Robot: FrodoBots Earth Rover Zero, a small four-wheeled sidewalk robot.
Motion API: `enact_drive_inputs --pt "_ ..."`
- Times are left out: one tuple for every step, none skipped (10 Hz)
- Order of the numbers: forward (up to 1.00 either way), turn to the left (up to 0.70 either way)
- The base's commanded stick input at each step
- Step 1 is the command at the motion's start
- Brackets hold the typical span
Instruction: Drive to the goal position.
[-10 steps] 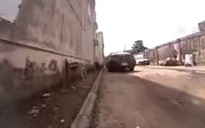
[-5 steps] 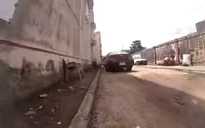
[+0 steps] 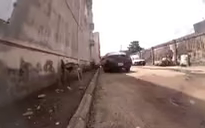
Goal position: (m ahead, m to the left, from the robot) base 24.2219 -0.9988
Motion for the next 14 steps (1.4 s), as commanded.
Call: enact_drive_inputs --pt "0.85 -0.34" --pt "0.85 -0.34" --pt "0.85 -0.34" --pt "0.85 -0.34" --pt "0.85 -0.34" --pt "0.85 -0.34" --pt "0.85 -0.34" --pt "0.85 -0.34" --pt "0.85 -0.34" --pt "0.85 -0.34" --pt "0.85 -0.34" --pt "0.85 -0.34" --pt "0.85 -0.34" --pt "0.85 -0.34"
